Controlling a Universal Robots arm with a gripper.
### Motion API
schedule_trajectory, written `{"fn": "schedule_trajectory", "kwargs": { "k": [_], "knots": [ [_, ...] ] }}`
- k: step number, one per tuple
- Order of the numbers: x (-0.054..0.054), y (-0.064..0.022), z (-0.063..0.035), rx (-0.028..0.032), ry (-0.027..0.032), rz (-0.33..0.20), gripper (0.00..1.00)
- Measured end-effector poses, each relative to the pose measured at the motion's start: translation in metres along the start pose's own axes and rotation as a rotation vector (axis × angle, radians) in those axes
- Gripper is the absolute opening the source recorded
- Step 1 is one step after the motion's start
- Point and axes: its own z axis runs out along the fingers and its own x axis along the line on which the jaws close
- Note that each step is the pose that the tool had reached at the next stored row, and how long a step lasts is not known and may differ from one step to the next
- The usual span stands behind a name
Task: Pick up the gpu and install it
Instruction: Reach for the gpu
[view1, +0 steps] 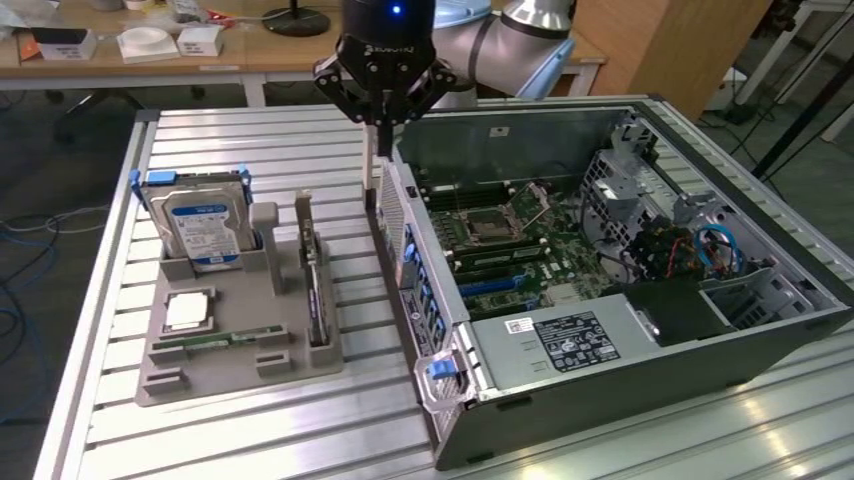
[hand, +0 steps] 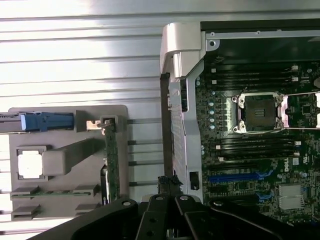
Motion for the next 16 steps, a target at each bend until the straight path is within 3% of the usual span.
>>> {"fn": "schedule_trajectory", "kwargs": {
  "k": [16],
  "knots": [
    [0.016,-0.0012,-0.0001,0.0,0.0,0.0,0.11]
  ]
}}
